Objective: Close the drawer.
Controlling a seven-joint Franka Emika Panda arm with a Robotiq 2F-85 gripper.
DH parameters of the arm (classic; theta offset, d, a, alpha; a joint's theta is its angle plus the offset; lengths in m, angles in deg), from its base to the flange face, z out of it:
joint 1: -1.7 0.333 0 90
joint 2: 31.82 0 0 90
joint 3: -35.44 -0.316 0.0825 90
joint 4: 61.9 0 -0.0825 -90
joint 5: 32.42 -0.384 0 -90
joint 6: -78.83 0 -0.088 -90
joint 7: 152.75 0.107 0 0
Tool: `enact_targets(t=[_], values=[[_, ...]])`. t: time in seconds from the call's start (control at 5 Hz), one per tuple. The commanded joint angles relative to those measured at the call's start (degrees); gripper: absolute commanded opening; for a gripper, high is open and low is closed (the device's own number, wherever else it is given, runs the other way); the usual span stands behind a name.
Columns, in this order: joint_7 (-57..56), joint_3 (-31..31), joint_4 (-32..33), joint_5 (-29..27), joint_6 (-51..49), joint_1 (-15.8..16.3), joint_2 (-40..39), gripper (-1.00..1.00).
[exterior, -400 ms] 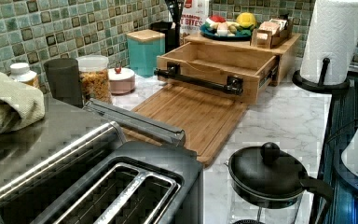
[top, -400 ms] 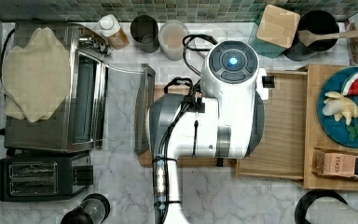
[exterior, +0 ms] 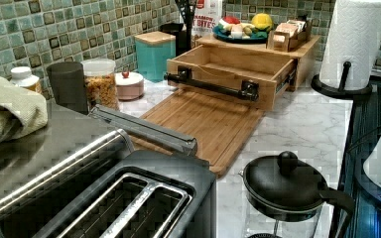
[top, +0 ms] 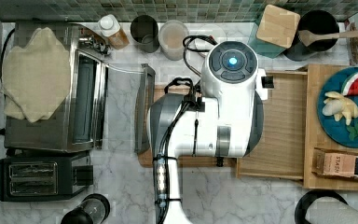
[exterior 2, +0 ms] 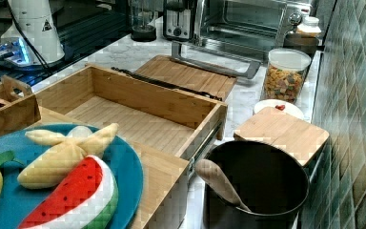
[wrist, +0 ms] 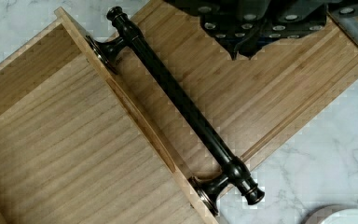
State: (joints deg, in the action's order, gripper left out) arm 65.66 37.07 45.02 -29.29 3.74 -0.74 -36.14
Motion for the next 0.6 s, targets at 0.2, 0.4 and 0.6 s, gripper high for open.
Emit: enact_targets(t=[0.2, 0.4, 0.6], values=[[-7.3, -0.4, 3.3, 0.7, 4.1, 0.0, 3.1, -1.00], [-14.4, -0.4, 3.2, -1.1, 2.7, -0.2, 3.3, -1.00], [-23.2, -0.3, 7.7, -3.1, 8.2, -0.5, 6.5, -1.00]])
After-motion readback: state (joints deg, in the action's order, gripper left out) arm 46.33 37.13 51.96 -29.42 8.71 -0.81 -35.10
